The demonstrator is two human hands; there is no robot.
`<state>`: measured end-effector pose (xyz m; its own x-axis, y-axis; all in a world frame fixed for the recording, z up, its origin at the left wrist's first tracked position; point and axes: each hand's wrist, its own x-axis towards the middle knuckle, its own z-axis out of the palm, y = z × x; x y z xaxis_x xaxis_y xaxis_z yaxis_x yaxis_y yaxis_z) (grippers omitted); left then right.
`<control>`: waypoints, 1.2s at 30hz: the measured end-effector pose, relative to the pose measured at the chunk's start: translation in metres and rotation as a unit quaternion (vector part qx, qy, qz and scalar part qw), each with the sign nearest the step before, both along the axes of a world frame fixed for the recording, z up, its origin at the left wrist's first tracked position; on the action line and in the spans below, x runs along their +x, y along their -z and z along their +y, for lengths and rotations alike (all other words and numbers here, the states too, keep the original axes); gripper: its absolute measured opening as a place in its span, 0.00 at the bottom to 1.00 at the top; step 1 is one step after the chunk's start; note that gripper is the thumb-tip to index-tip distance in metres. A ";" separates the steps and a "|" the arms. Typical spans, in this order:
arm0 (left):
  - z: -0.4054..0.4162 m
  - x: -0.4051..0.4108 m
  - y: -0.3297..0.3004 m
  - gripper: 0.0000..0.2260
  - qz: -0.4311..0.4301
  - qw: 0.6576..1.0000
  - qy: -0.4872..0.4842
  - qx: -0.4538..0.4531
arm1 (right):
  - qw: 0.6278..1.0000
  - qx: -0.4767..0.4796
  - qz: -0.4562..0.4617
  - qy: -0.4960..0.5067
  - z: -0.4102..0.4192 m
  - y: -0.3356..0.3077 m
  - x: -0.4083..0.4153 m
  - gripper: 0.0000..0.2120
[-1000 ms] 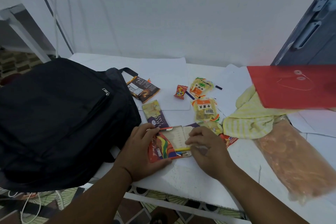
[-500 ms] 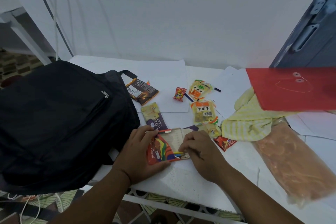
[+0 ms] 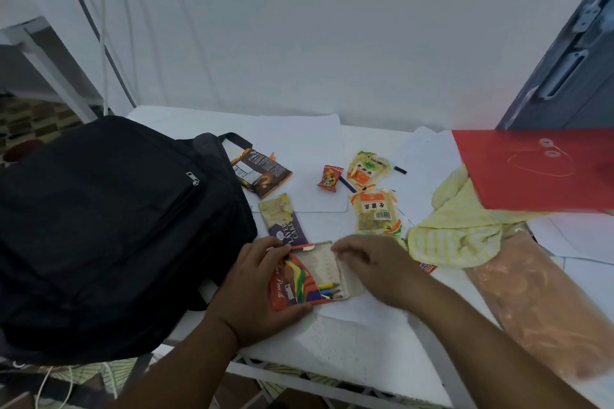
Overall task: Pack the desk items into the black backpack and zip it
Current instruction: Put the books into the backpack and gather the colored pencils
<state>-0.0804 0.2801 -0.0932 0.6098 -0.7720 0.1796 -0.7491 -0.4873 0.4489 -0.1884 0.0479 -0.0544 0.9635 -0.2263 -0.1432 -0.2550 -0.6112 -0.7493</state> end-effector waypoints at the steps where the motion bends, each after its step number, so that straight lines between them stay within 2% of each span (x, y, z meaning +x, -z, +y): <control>1: 0.000 0.000 0.000 0.42 0.000 1.000 0.000 0.001 | 1.000 -0.007 -0.003 0.014 -0.005 -0.006 0.011 0.11; 3: 0.000 0.000 0.001 0.43 0.001 1.000 -0.001 0.004 | 0.996 -0.044 -0.039 0.069 -0.017 -0.013 0.034 0.11; 5: 0.000 0.001 0.001 0.43 0.004 1.000 -0.001 0.006 | 0.982 -0.123 -0.070 0.124 -0.031 -0.011 0.059 0.11; 10: -0.001 0.001 0.001 0.42 0.006 1.000 -0.003 0.005 | 0.959 -0.232 0.072 0.149 -0.046 0.006 0.107 0.08; 12: -0.001 0.001 0.000 0.42 0.010 1.000 -0.002 0.003 | 0.951 -0.257 0.085 0.150 -0.046 0.007 0.112 0.11; 15: 0.000 0.001 0.000 0.42 0.010 1.000 -0.001 0.000 | 0.959 -0.201 0.068 0.190 -0.046 0.009 0.114 0.15; 18: 0.000 0.001 0.000 0.42 0.008 1.000 -0.002 -0.002 | 0.964 -0.108 0.023 0.240 -0.048 0.009 0.110 0.12; 21: -0.001 0.001 0.001 0.42 0.011 1.000 -0.003 -0.004 | 0.969 -0.041 -0.050 0.240 -0.048 0.001 0.099 0.09; 24: -0.001 0.001 0.001 0.43 0.011 1.000 -0.003 0.001 | 0.969 -0.071 -0.122 0.205 -0.041 -0.007 0.078 0.10; 27: -0.001 0.001 0.001 0.44 0.011 1.000 -0.006 0.005 | 0.972 -0.125 -0.134 0.144 -0.032 -0.002 0.050 0.12; 32: -0.001 0.001 0.000 0.43 0.006 1.000 -0.006 0.001 | 0.984 -0.089 -0.127 0.086 -0.010 0.011 0.002 0.17; 36: -0.001 0.000 0.000 0.43 0.002 1.000 -0.007 0.005 | 0.979 -0.020 -0.180 0.097 0.012 0.012 -0.016 0.10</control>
<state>-0.0806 0.2794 -0.0933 0.6211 -0.7654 0.1684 -0.7402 -0.5023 0.4470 -0.2041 0.0596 -0.0663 0.8883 -0.4087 0.2095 -0.0936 -0.6077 -0.7886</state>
